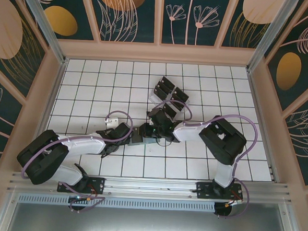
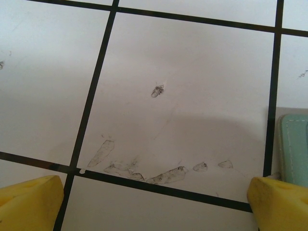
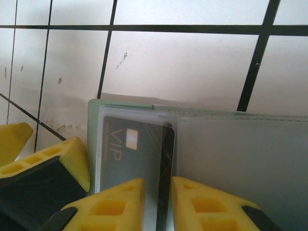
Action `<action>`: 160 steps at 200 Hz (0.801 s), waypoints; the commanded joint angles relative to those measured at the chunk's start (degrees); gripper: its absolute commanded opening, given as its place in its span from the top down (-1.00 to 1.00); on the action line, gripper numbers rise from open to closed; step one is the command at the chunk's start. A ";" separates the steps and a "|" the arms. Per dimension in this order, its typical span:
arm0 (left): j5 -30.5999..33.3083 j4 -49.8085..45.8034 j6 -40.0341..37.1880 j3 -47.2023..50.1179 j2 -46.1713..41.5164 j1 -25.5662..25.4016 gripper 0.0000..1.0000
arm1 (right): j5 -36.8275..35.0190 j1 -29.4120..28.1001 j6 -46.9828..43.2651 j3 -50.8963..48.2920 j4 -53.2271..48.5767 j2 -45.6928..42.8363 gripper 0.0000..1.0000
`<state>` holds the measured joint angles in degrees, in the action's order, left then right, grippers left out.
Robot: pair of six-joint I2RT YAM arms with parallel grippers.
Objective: Put the credit cards into the card holder
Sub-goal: Insert the credit card into the card slot.
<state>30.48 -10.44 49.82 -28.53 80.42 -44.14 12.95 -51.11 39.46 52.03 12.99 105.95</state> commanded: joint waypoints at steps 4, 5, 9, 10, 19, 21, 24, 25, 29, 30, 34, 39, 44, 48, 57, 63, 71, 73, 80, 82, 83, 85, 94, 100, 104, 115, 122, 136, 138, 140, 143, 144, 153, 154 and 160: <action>-0.50 0.42 0.63 0.85 1.18 0.28 -0.97 | -0.09 -0.83 -0.49 2.19 -0.69 1.72 0.58; -0.55 0.42 0.63 0.80 1.20 0.28 -0.97 | -0.06 -0.83 -0.47 2.24 -0.69 1.72 0.58; -0.55 0.54 0.64 0.85 1.15 0.24 -0.97 | 0.09 -0.91 -0.45 2.35 -0.61 1.86 0.58; -0.57 0.57 0.68 0.85 1.19 0.31 -0.97 | 0.16 -0.91 -0.40 2.36 -0.61 1.88 0.58; -0.54 0.59 0.67 0.80 1.24 0.27 -0.97 | 0.53 -1.02 -0.34 2.46 -0.43 2.12 0.58; -0.58 0.59 0.59 0.84 1.27 0.28 -0.97 | 0.57 -1.01 -0.26 2.53 -0.36 2.14 0.58; -0.57 0.59 0.56 0.85 1.30 0.24 -0.97 | 0.65 -1.01 -0.23 2.57 -0.32 2.24 0.58; -0.58 0.59 0.55 0.85 1.26 0.22 -0.97 | 0.66 -1.01 -0.20 2.60 -0.28 2.24 0.58; -0.61 0.68 0.56 0.84 1.31 0.22 -0.97 | 0.75 -1.08 -0.16 2.61 -0.21 2.31 0.58; -0.65 0.68 0.59 0.84 1.31 0.25 -0.97 | 0.75 -1.09 -0.17 2.63 -0.18 2.32 0.58; -0.67 0.68 0.54 0.82 1.27 0.30 -0.97 | 0.89 -1.09 -0.02 2.66 -0.14 2.46 0.58; -0.65 0.77 0.54 0.85 1.36 0.26 -0.97 | 1.00 -1.14 0.02 2.72 -0.01 2.45 0.58; -0.71 0.85 0.55 0.83 1.37 0.29 -0.97 | 1.25 -1.10 0.21 2.72 0.18 2.51 0.58; -0.75 0.86 0.55 0.85 1.40 0.26 -0.97 | 1.43 -1.09 0.30 2.72 0.30 2.63 0.58; -0.77 0.94 0.56 0.85 1.46 0.24 -0.97 | 1.79 -1.20 0.56 2.71 0.59 2.69 0.58; -0.79 1.02 0.45 0.90 1.50 0.24 -0.97 | 2.13 -1.18 0.74 2.70 0.88 2.77 0.58; -0.85 1.12 0.46 0.85 1.52 0.25 -0.97 | 2.66 -1.27 0.98 2.73 1.19 2.90 0.59; -0.79 1.12 0.45 0.85 1.56 0.23 -0.97 | 2.79 -1.29 1.01 2.73 1.30 2.89 0.59; -0.90 1.12 0.41 0.84 1.64 0.23 -0.97 | 3.32 -1.36 1.24 2.66 1.71 2.89 0.58; -0.94 1.19 0.38 0.85 1.59 0.23 -0.97 | 3.42 -1.40 1.32 2.60 1.80 2.95 0.58; -0.94 1.20 0.37 0.85 1.59 0.21 -0.97 | 3.50 -1.38 1.32 2.62 1.83 2.95 0.58; -0.92 1.21 0.36 0.85 1.63 0.22 -0.97 | 3.66 -1.36 1.41 2.59 1.96 2.97 0.58; -0.92 1.23 0.39 0.82 1.64 0.24 -0.97 | 4.38 -1.36 1.79 2.64 2.51 2.95 0.58; -0.92 1.21 0.37 0.76 1.53 0.28 -0.97 | 4.85 -1.36 1.91 2.61 2.88 2.98 0.58; -0.89 1.20 0.38 0.72 1.48 0.22 -0.97 | 5.14 -1.36 2.01 2.55 3.10 3.03 0.58; -0.89 1.12 0.33 0.56 1.19 0.21 -0.97 | 5.80 -1.36 2.27 2.52 3.61 2.88 0.59; -0.87 0.91 0.28 0.44 0.91 0.27 -0.97 | 6.09 -1.38 2.40 2.52 3.83 2.73 0.59; -0.53 0.28 0.32 0.15 0.05 0.21 -0.97 | 6.39 -1.36 2.57 2.42 4.06 2.29 0.58; -0.45 0.19 0.33 0.13 -0.10 0.24 -0.97 | 6.39 -1.36 2.60 2.38 4.06 2.21 0.59; -0.36 0.05 0.29 0.03 -0.29 0.21 -0.97 | 6.39 -1.36 2.63 2.38 4.06 2.10 0.58; -0.24 -0.14 0.24 -0.09 -0.47 0.23 -0.97 | 6.39 -1.36 2.60 2.36 4.06 1.95 0.58; -0.20 -0.22 0.26 -0.15 -0.59 0.21 -0.97 | 6.39 -1.36 2.62 2.32 4.06 1.92 0.58; 0.31 -0.86 0.29 -0.37 -1.36 0.26 -0.97 | 6.30 -1.28 2.61 2.13 4.06 1.41 0.57; 0.38 -0.97 0.28 -0.42 -1.43 0.23 -0.97 | 6.30 -1.32 2.62 2.12 4.06 1.34 0.57; 0.82 -1.51 0.27 -0.60 -2.05 0.27 -0.97 | 6.15 -1.21 2.57 1.98 4.09 0.82 0.54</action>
<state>30.52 -10.66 49.78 -28.49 80.05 -44.14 15.35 -51.35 41.06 53.43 14.46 107.83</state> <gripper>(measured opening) 0.985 0.214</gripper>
